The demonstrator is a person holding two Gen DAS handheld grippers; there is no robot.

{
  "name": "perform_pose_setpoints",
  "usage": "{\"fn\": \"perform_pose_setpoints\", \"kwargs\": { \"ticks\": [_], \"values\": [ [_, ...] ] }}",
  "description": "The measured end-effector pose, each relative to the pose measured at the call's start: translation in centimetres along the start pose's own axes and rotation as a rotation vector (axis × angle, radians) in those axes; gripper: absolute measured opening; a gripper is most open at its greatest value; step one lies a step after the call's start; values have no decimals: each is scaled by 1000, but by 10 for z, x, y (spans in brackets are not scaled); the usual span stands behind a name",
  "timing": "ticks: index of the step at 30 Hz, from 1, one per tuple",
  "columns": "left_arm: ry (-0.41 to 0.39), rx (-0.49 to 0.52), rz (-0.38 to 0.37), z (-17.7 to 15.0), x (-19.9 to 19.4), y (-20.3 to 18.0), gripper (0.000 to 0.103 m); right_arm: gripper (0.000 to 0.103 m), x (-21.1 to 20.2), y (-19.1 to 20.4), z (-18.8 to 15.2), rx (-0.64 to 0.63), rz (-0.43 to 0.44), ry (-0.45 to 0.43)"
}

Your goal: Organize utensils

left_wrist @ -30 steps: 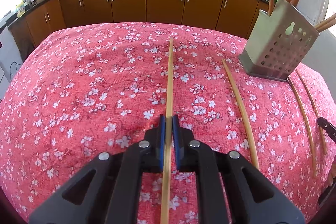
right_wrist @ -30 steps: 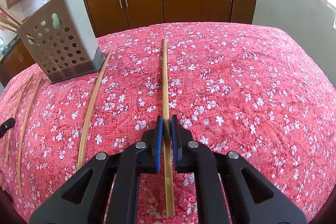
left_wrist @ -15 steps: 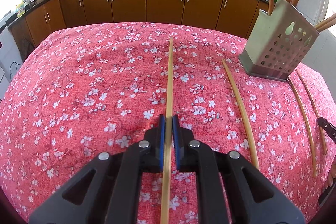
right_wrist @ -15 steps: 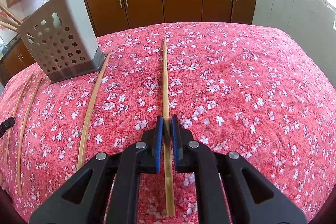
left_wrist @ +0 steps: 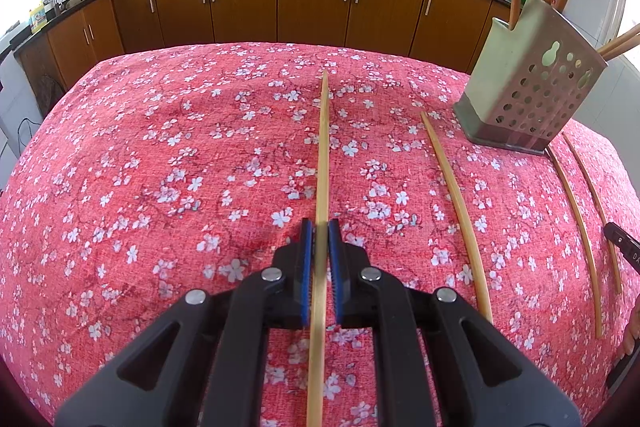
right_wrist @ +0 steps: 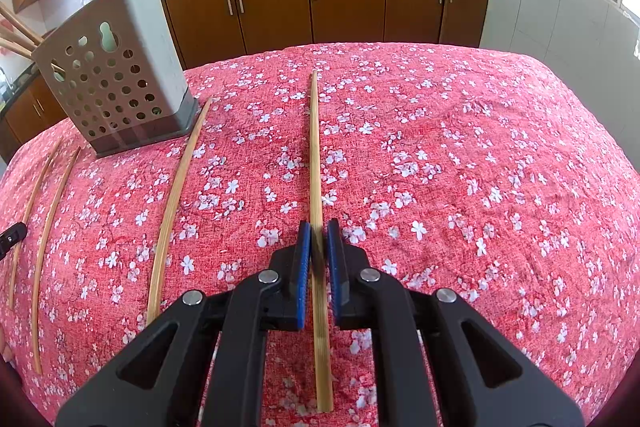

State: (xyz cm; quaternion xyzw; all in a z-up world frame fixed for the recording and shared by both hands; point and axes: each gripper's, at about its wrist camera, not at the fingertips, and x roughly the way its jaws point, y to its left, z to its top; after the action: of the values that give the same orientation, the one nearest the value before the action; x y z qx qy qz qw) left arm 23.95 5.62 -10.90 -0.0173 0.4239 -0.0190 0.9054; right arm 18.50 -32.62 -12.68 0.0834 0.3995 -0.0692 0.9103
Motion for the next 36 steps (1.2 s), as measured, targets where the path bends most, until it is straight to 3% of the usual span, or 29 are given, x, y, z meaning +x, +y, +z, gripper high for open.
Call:
{"fn": "perform_pose_setpoints", "kwargs": {
  "ticks": [36],
  "values": [
    [1, -1, -2, 0, 0, 1, 12, 11, 0, 3, 0, -1, -2, 1]
  ]
}}
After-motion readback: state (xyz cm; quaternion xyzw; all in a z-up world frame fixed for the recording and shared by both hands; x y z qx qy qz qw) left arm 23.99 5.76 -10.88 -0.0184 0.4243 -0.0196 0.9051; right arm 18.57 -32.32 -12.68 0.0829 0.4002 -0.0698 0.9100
